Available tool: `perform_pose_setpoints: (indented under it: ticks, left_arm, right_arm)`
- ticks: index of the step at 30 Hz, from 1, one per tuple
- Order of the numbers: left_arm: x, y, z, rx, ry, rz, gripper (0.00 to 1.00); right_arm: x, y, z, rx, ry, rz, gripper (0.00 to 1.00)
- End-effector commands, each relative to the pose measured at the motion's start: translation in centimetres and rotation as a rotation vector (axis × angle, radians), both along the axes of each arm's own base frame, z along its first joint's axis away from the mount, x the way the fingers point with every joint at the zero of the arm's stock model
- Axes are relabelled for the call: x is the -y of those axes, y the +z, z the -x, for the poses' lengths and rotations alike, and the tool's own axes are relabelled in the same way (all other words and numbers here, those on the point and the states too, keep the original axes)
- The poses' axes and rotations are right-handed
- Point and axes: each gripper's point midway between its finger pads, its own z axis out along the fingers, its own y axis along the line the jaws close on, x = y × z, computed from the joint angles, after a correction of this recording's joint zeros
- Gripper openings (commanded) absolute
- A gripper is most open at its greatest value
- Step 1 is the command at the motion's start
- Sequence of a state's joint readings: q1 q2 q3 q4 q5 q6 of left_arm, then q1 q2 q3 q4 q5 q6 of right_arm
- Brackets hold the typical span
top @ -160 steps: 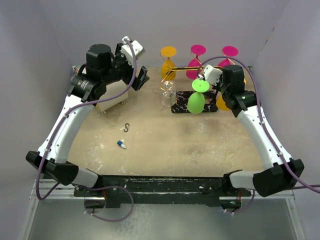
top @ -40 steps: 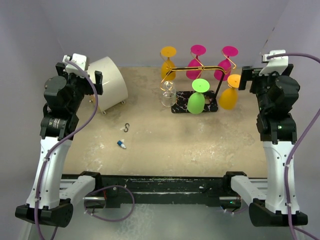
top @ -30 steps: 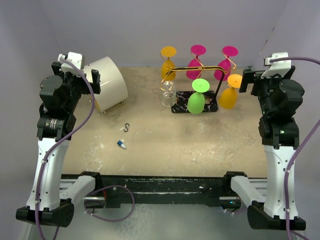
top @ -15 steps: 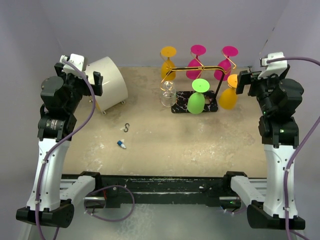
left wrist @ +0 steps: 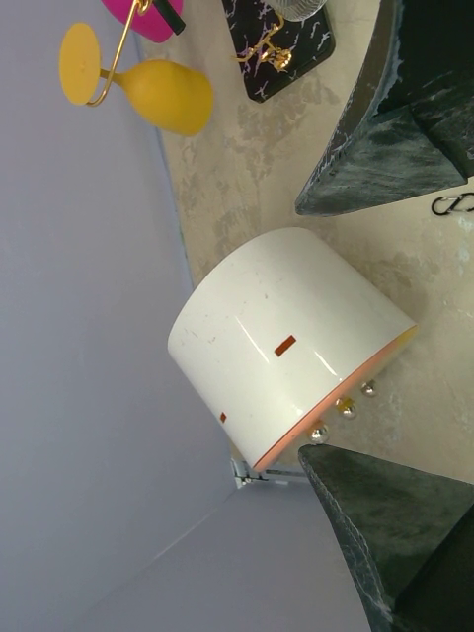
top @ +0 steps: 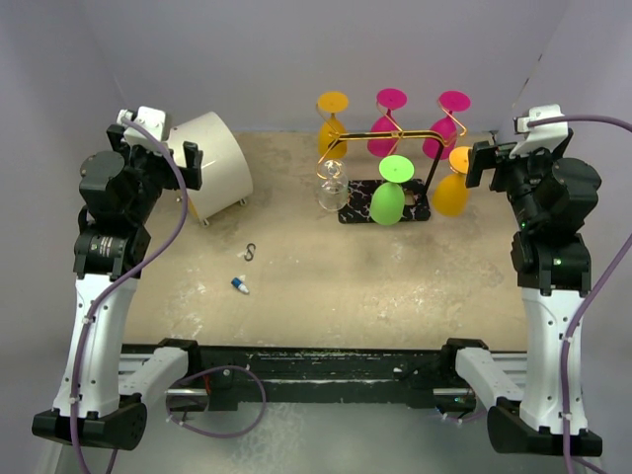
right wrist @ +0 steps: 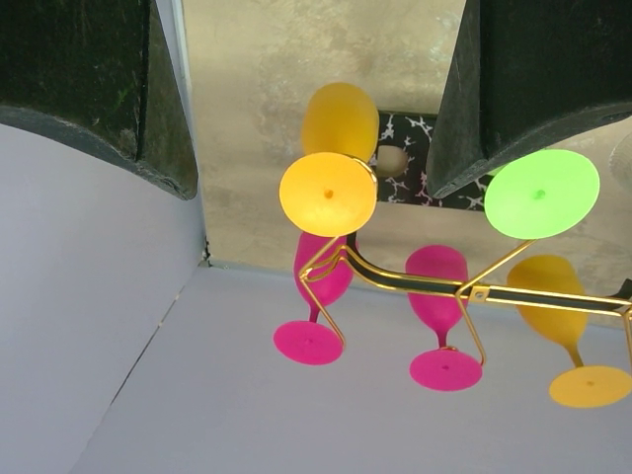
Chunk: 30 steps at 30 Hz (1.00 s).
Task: Place the wine glass upside down on the wine glass rack
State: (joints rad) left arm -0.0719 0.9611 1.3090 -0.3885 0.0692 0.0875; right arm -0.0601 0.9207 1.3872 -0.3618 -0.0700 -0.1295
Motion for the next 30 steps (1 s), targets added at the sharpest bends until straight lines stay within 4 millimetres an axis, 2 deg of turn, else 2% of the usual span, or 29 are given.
perform_pose_setpoints:
  ticks: [1,9,13,22,30]
  left_arm:
    - [-0.5,2.6,0.4,0.065,0.024,0.027,0.99]
    - [-0.5,3.5,0.5,0.082,0.023,0.024,0.99]
    - [-0.8,3.7,1.0,0.09,0.036,0.017,0.99]
    - [-0.7,2.8,2.5,0.07,0.024,0.024,0.99]
    - [-0.7,2.1,2.4,0.038,0.021,0.037,0.99]
  right_arm:
    - [0.5,1.4,0.2,0.052,-0.028,-0.008,1.0]
    - [0.7,1.9,0.6,0.053,-0.038,-0.006,1.0]
    - [1.2,1.3,1.2,0.046,-0.066,0.014,1.0]
    - [0.8,0.4,1.9,0.035,-0.043,0.028,1.0]
    - [0.9,0.4,1.9,0.029,-0.042,0.026,1.0]
